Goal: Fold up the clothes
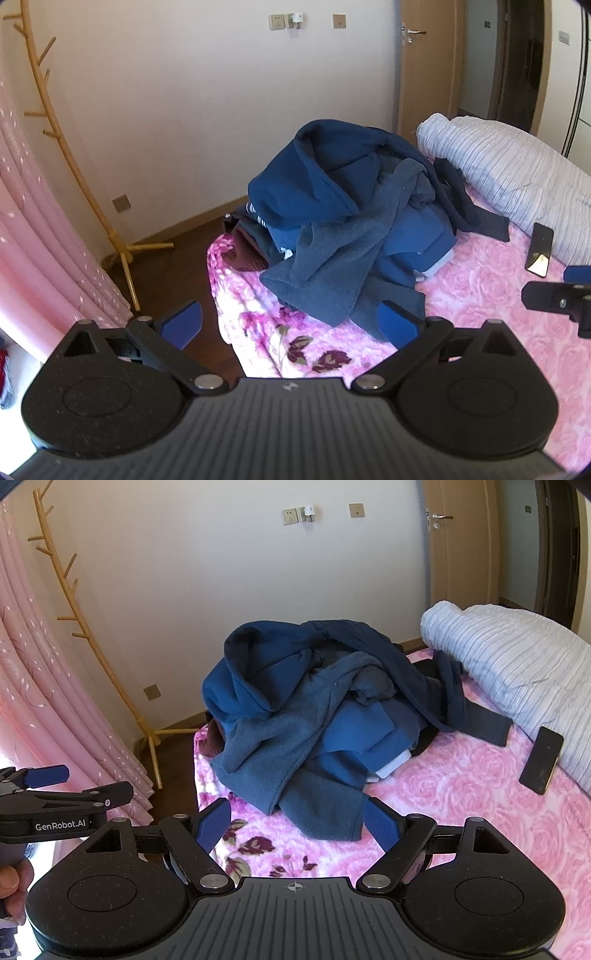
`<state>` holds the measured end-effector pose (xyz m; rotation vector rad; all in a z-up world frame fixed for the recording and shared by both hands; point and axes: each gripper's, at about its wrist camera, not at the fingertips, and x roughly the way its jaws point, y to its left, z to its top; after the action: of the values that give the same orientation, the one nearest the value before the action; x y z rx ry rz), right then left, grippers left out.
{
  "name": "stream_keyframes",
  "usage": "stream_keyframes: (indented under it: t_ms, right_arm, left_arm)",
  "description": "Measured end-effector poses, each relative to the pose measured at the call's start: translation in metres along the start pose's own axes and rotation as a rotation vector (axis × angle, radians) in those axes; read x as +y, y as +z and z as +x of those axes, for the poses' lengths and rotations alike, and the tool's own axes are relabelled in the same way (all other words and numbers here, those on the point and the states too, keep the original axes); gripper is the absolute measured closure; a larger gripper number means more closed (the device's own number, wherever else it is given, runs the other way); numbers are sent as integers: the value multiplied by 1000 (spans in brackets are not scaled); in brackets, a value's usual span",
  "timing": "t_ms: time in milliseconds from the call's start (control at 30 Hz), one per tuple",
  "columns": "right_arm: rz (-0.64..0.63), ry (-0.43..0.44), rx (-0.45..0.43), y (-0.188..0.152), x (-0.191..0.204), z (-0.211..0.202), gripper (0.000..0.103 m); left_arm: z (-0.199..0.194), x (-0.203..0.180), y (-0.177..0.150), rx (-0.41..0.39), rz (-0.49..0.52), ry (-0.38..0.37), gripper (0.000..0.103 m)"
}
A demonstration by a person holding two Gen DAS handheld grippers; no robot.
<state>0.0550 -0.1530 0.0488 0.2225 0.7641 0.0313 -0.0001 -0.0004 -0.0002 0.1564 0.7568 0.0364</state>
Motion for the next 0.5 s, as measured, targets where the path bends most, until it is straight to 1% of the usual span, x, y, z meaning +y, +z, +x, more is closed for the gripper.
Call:
stream_keyframes:
  t_ms: [267,433,500]
  right_arm:
    - [5,-1,4,-1,-2,4,21]
    - [8,-4,-3,-1,-4,4,21]
    - [7,-7,-12,-1,-6,3,21]
  left_arm:
    - [1,-6,-2,-1,-8,-28,3]
    - [8,1,4,23,-43,-50,3]
    - [7,0,3,8,-38,-54,3]
